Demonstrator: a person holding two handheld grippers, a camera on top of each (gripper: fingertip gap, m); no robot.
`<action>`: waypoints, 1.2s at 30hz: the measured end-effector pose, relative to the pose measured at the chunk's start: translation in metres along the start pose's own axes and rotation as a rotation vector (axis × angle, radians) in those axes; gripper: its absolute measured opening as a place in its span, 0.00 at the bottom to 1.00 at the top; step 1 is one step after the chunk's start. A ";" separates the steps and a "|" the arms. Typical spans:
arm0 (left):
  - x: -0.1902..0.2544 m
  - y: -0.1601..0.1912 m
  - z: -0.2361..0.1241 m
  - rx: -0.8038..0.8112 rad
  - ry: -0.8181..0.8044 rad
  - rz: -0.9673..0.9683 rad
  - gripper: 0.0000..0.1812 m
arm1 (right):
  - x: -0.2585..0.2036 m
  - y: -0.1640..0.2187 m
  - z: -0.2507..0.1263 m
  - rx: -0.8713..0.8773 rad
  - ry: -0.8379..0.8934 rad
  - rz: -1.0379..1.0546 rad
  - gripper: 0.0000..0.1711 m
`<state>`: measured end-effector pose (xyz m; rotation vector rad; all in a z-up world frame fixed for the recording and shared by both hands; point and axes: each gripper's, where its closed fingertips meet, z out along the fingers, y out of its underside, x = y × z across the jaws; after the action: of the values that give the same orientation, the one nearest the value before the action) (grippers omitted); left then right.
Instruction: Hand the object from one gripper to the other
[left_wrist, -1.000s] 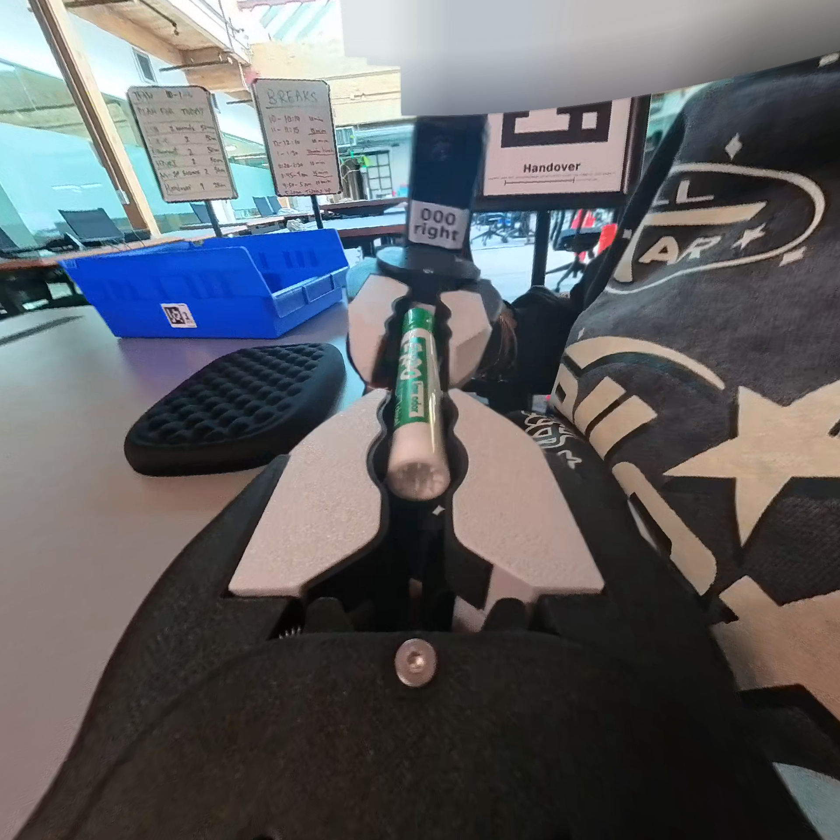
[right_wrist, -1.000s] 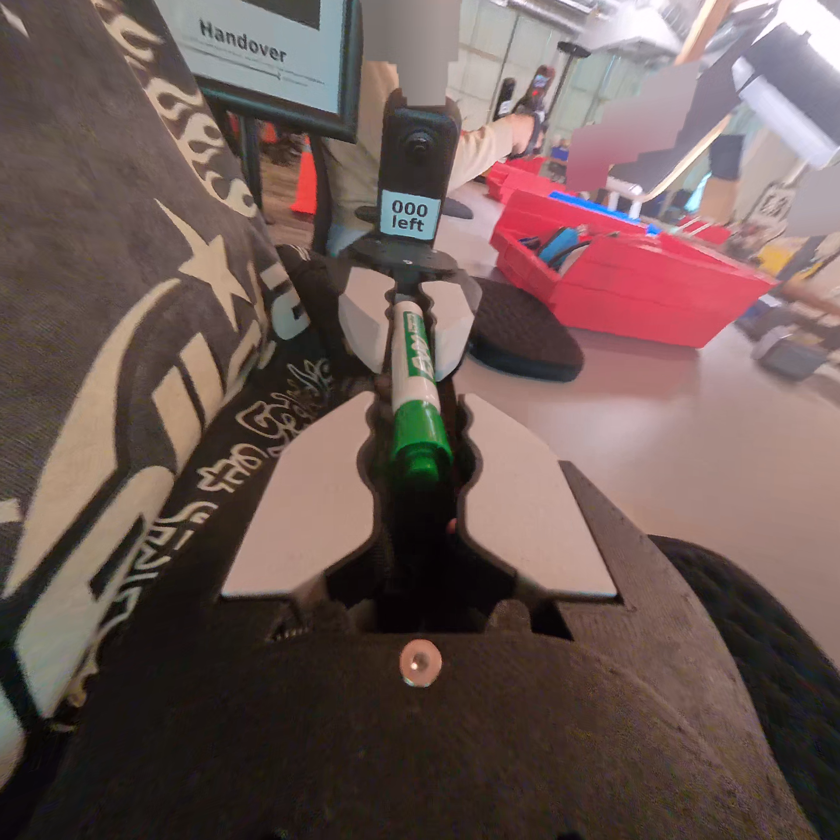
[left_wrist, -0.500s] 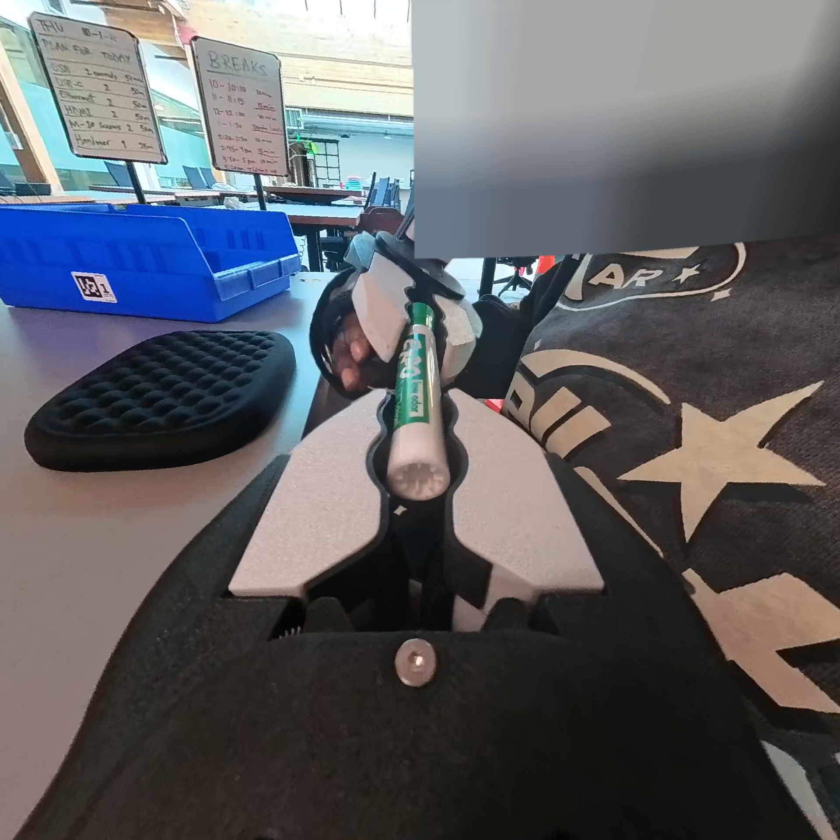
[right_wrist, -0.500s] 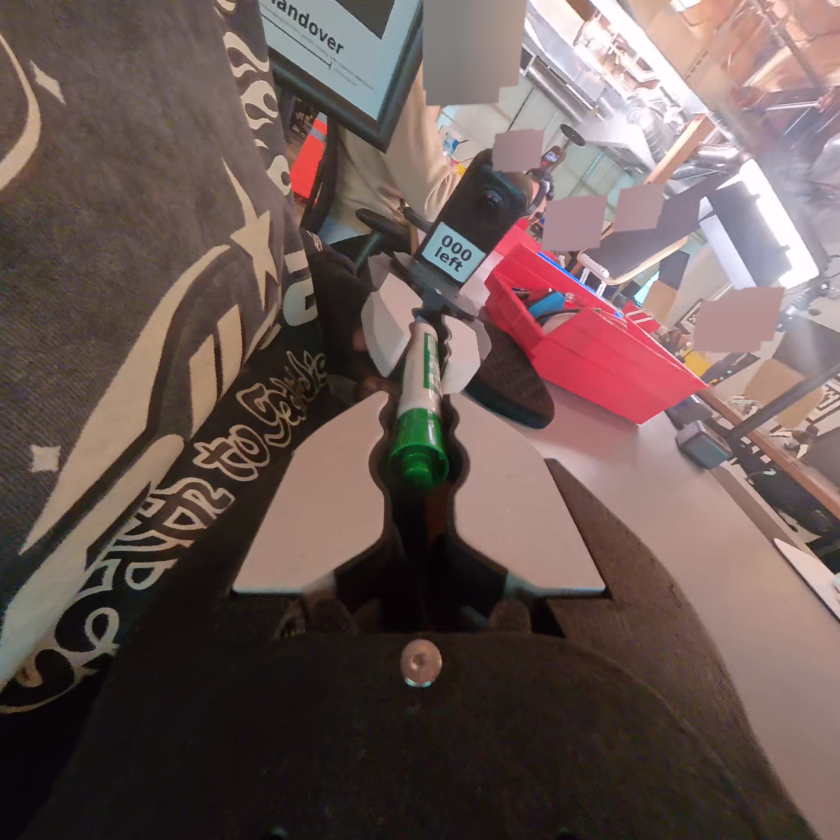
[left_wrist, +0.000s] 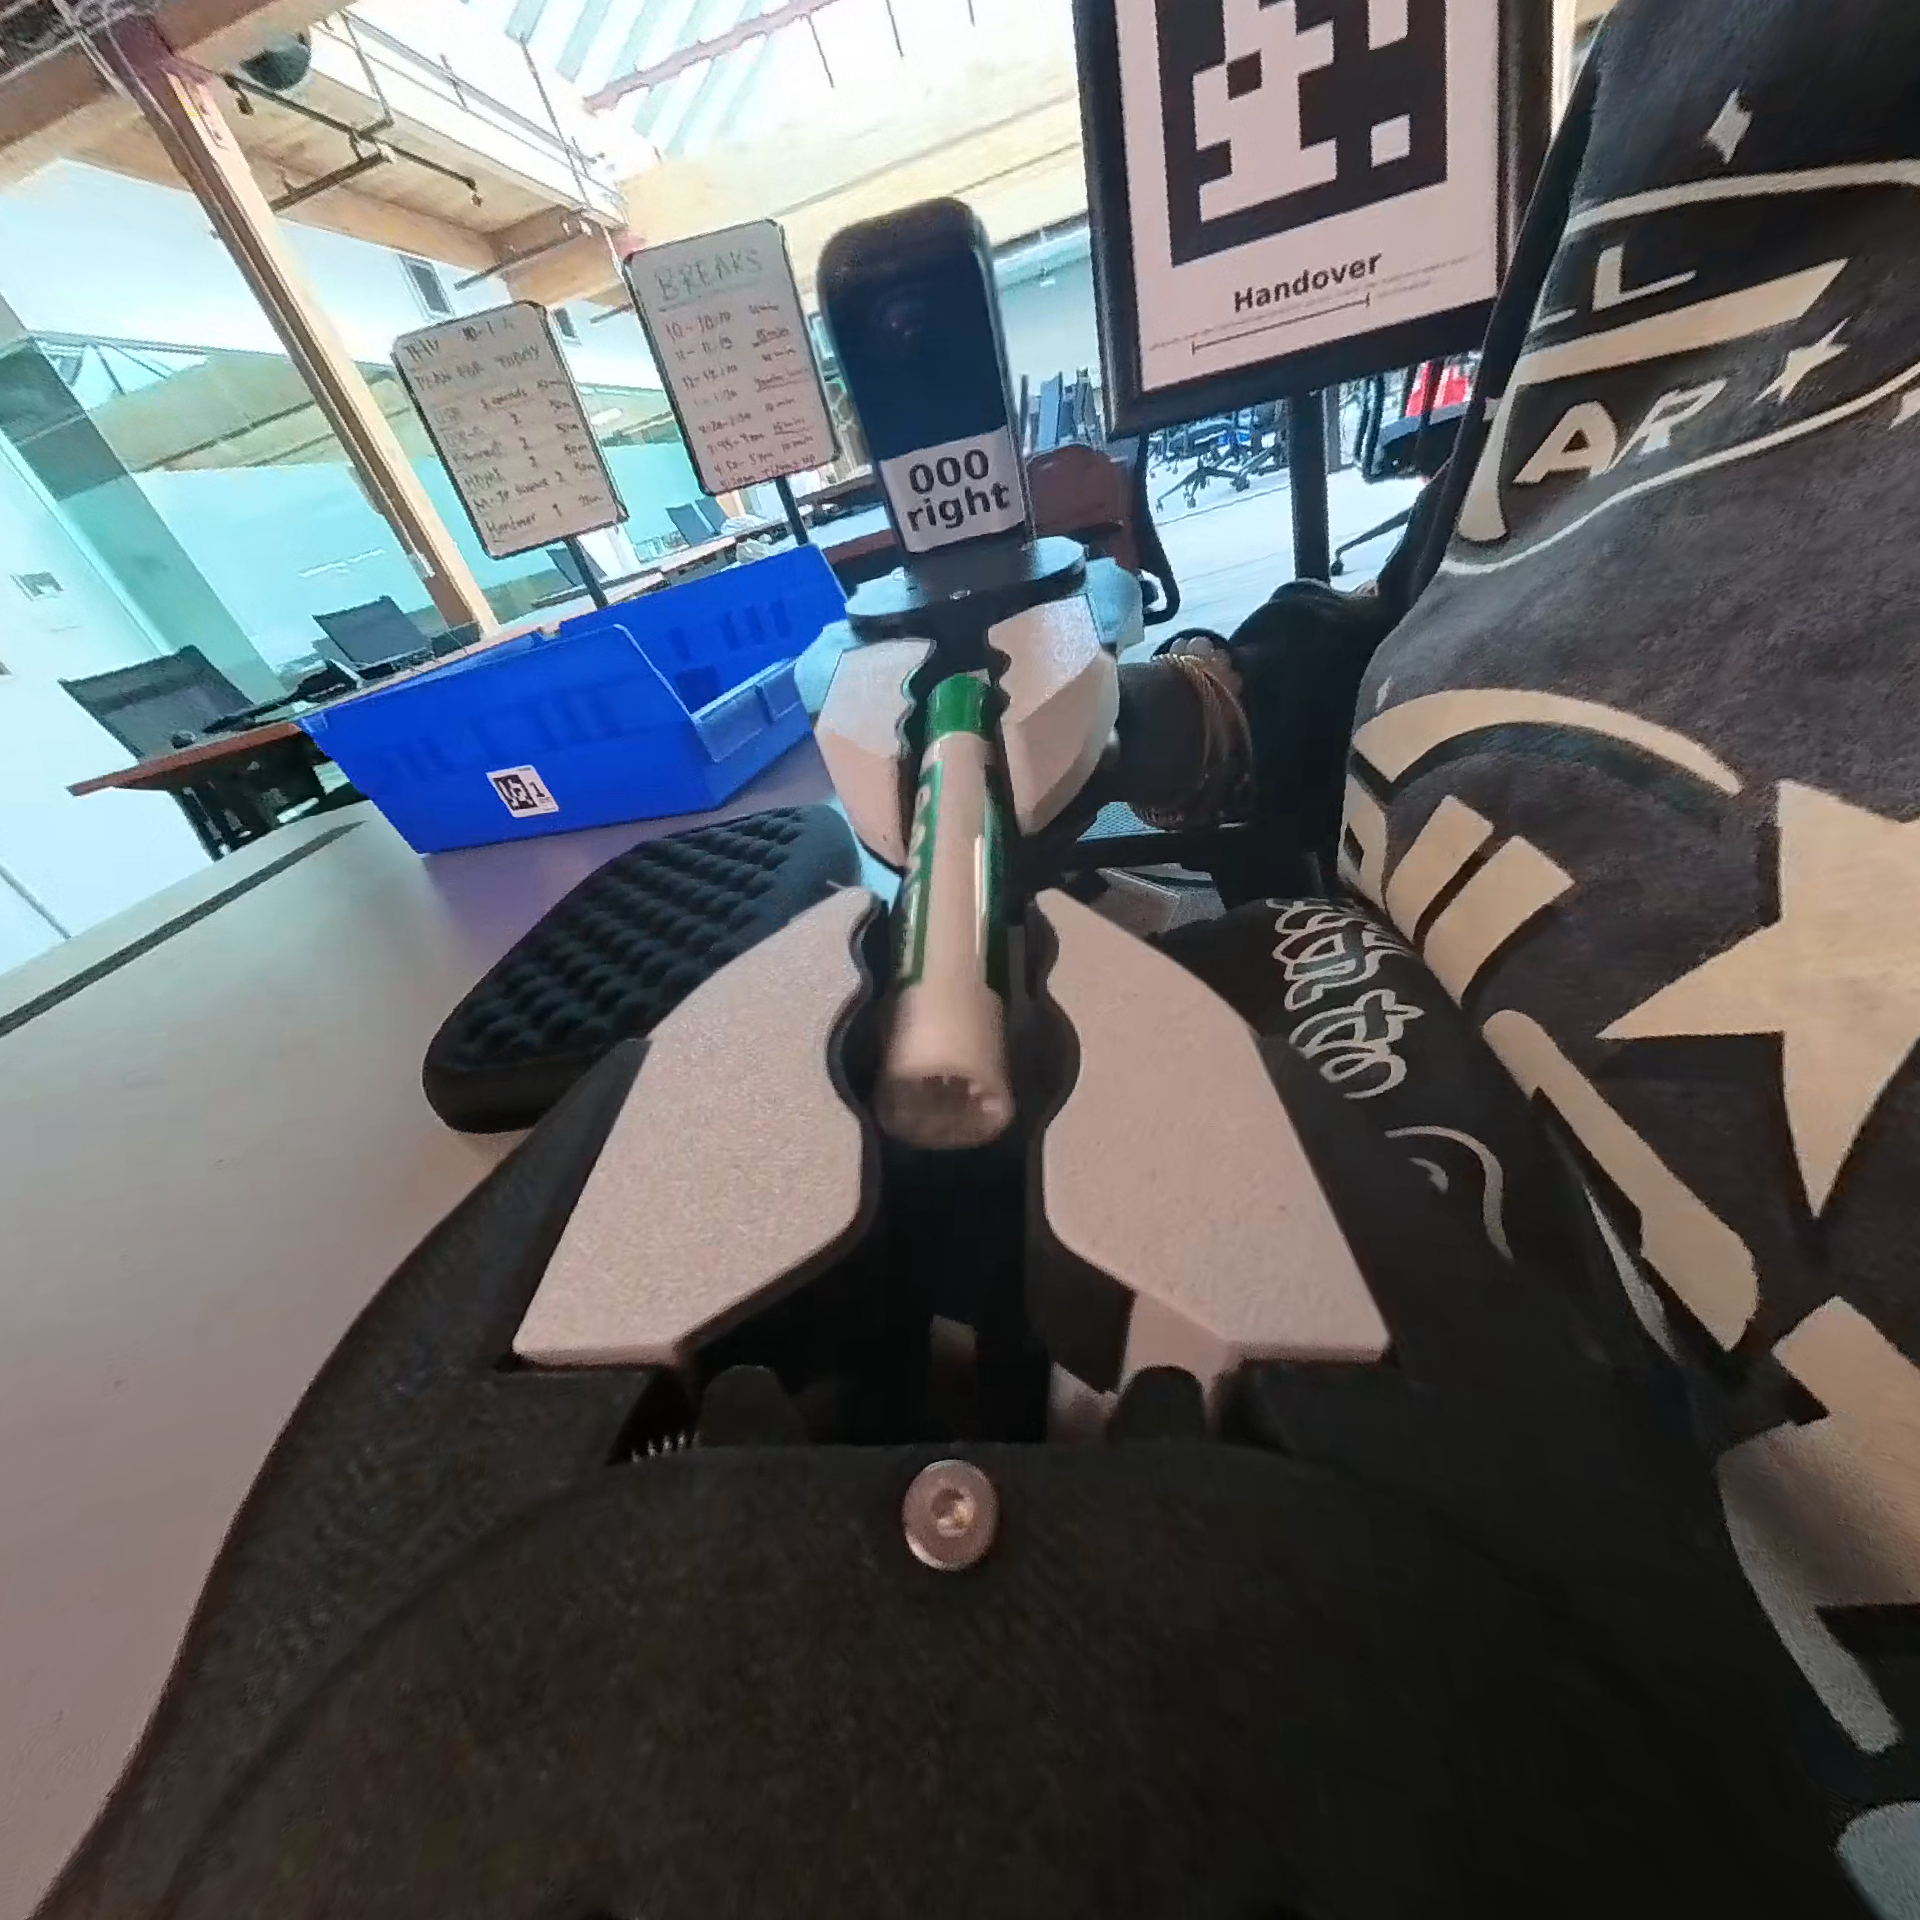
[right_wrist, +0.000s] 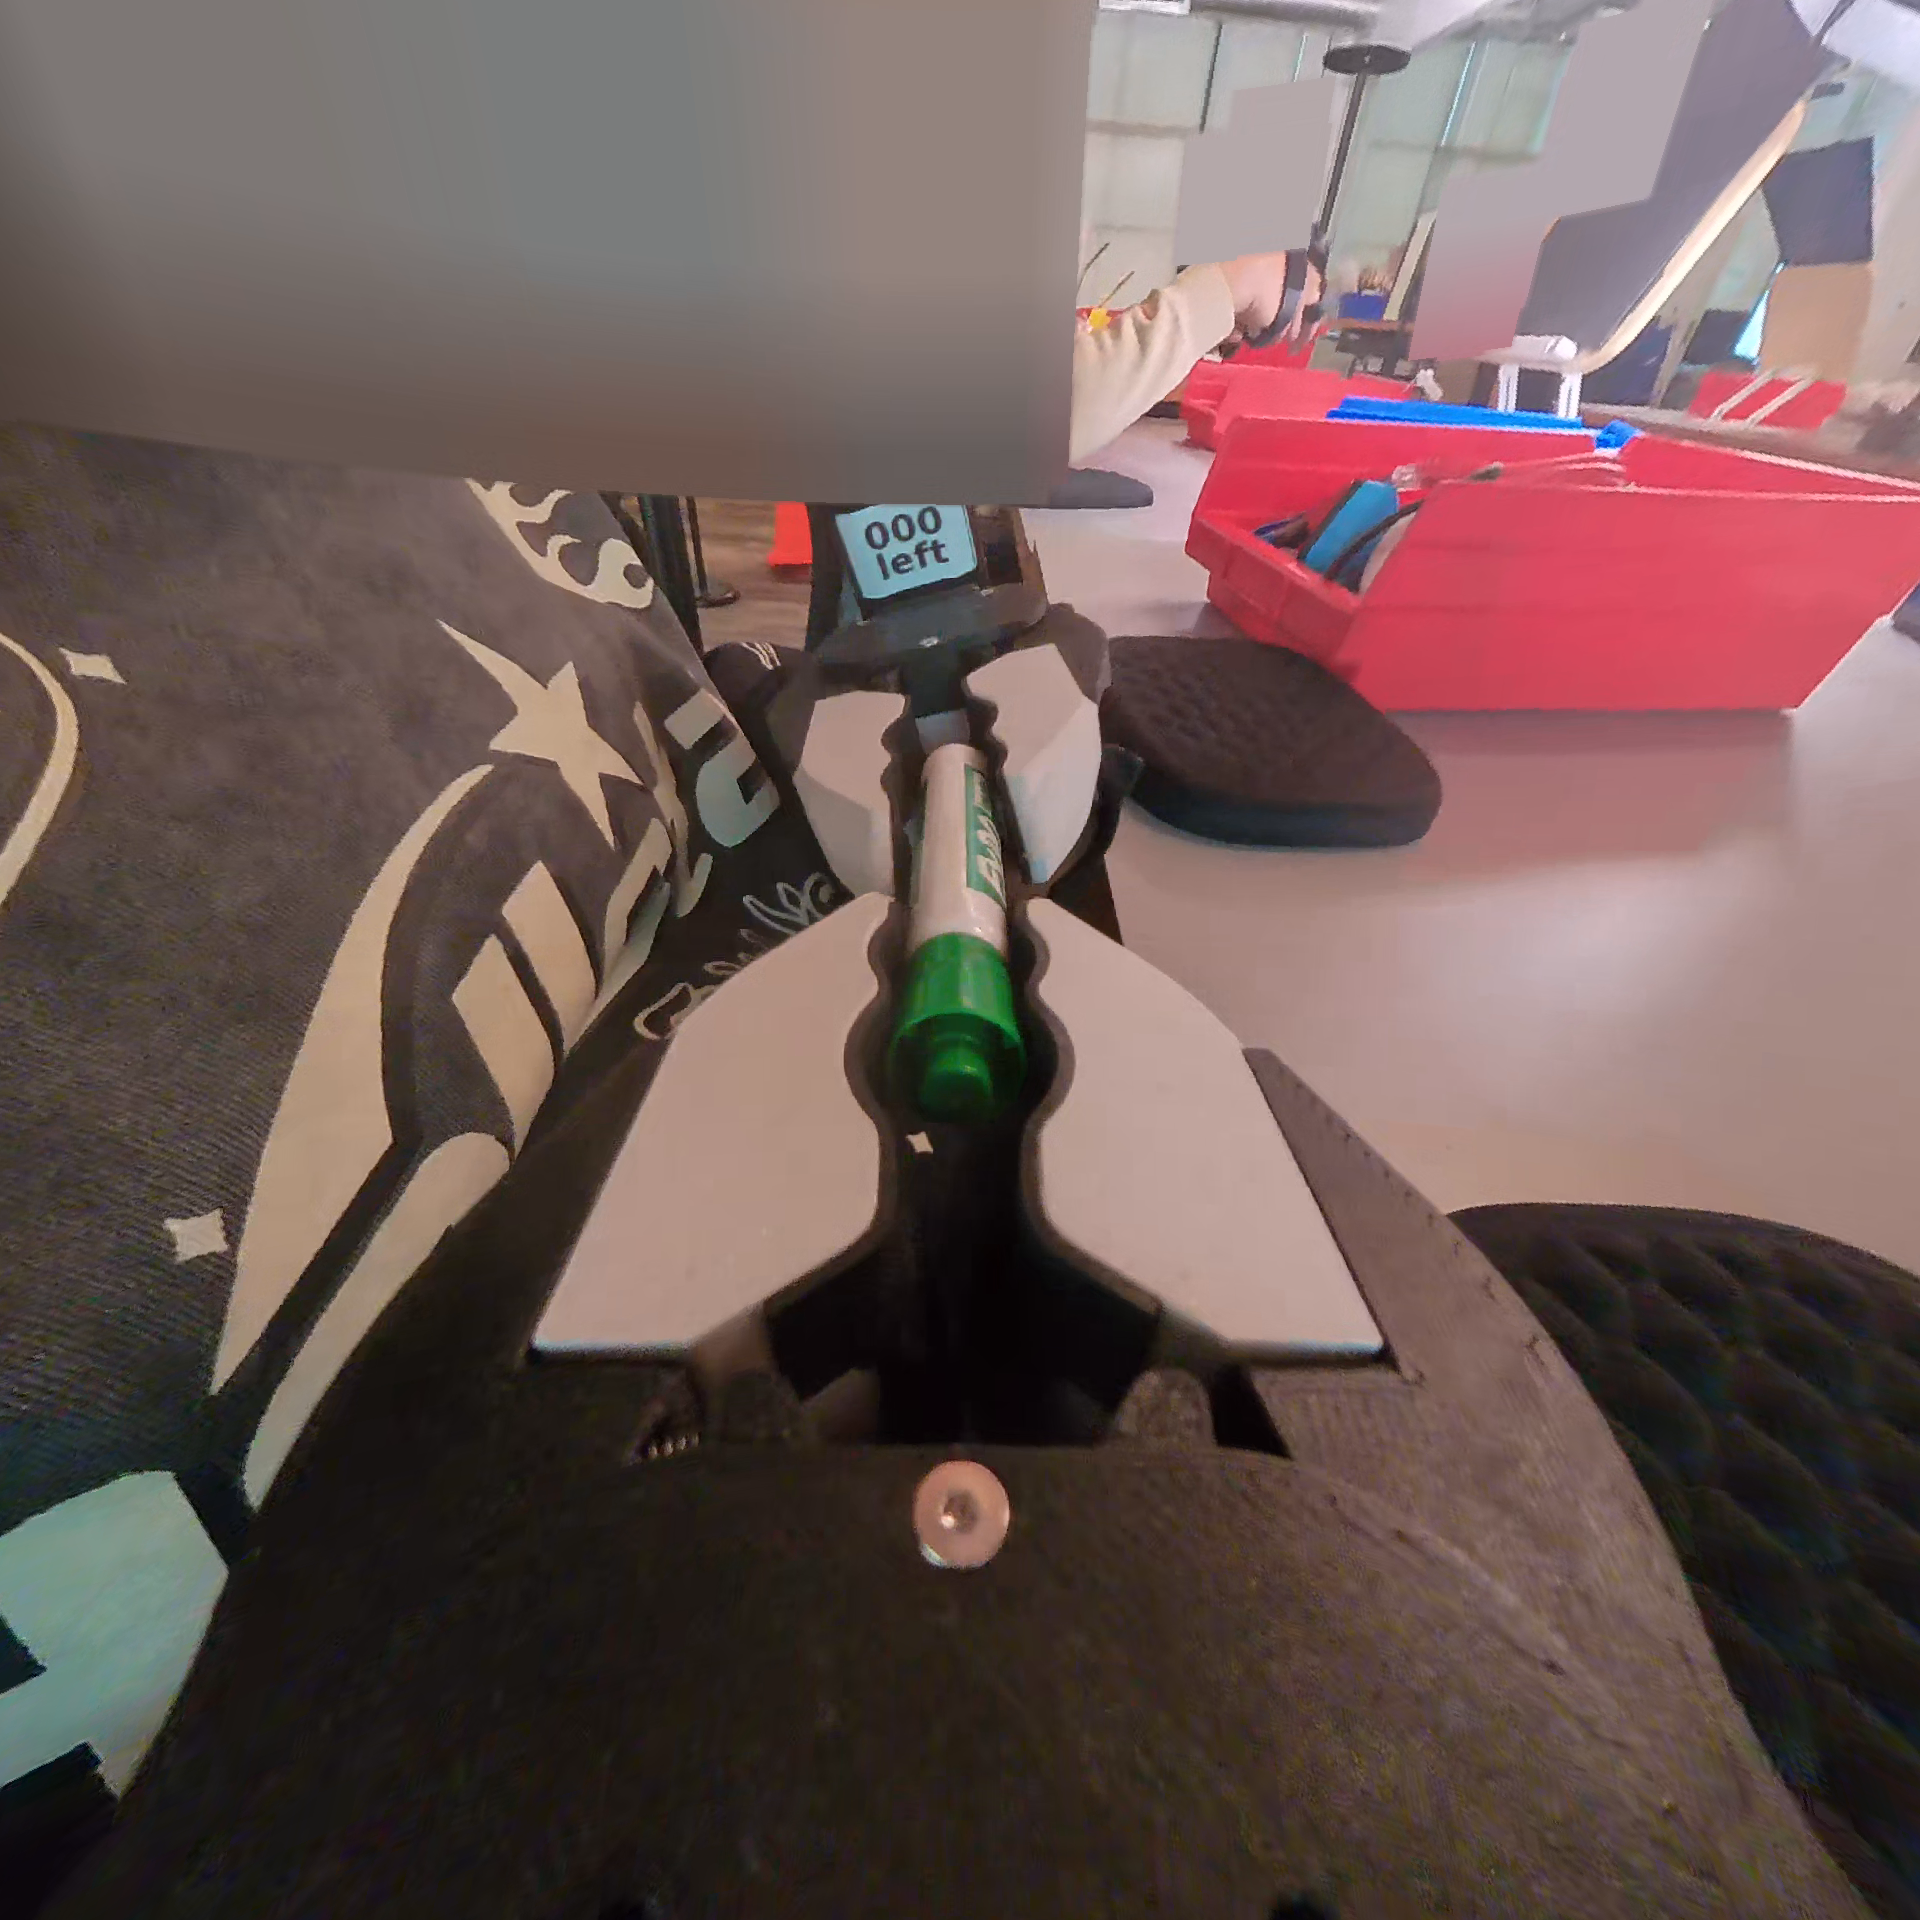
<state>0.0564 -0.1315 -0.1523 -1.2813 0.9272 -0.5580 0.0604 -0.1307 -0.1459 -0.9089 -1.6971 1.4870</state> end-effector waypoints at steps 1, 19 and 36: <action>0.000 0.000 0.000 0.001 0.001 0.003 0.11 | -0.001 0.002 0.001 -0.009 -0.005 0.005 0.12; 0.010 0.001 0.001 -0.002 0.147 -0.265 0.11 | -0.005 -0.002 0.001 -0.003 0.122 -0.438 0.17; -0.003 -0.004 0.001 0.024 -0.056 0.086 0.15 | 0.003 -0.005 -0.002 0.058 -0.034 0.136 0.11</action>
<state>0.0559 -0.1295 -0.1478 -1.2237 0.9213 -0.4628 0.0604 -0.1279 -0.1402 -0.9890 -1.6353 1.6412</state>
